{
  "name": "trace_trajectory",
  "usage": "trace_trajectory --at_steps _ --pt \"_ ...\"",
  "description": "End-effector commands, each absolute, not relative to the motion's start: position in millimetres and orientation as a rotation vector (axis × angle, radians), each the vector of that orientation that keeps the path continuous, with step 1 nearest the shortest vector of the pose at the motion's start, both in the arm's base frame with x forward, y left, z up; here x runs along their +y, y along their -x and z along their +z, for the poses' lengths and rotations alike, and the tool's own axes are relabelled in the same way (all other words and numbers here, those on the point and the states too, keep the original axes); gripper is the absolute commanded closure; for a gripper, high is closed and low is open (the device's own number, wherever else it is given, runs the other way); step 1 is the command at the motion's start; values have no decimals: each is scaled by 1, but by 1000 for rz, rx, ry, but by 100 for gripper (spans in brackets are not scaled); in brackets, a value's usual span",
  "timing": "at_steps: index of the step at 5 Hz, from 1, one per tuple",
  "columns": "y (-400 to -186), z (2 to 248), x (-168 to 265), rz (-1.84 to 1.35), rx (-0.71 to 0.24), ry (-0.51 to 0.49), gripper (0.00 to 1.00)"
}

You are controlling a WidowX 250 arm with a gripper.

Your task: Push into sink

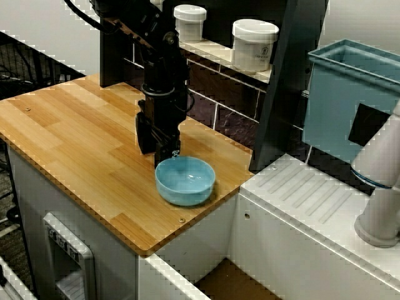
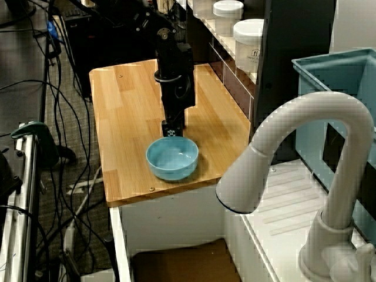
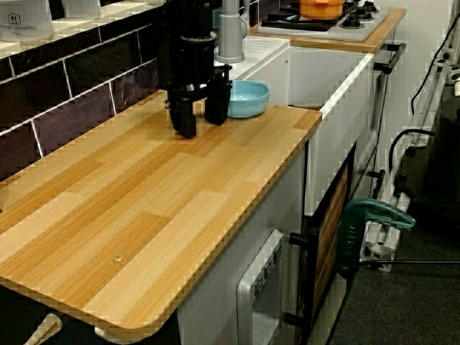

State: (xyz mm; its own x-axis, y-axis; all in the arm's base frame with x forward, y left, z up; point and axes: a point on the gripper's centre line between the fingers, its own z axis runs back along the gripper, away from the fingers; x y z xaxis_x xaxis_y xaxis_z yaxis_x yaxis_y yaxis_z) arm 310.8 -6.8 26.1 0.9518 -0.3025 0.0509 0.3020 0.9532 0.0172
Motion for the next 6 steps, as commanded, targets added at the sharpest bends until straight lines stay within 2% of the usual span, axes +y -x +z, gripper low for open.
trace_trajectory --at_steps 1,3,5,6 --pt "-320 55 -42 -308 -88 4 0" --pt "-317 52 -76 -302 -78 -37 0" --pt "-316 51 -127 -309 -40 -47 0" --pt "-315 50 -137 -306 -49 -84 0"
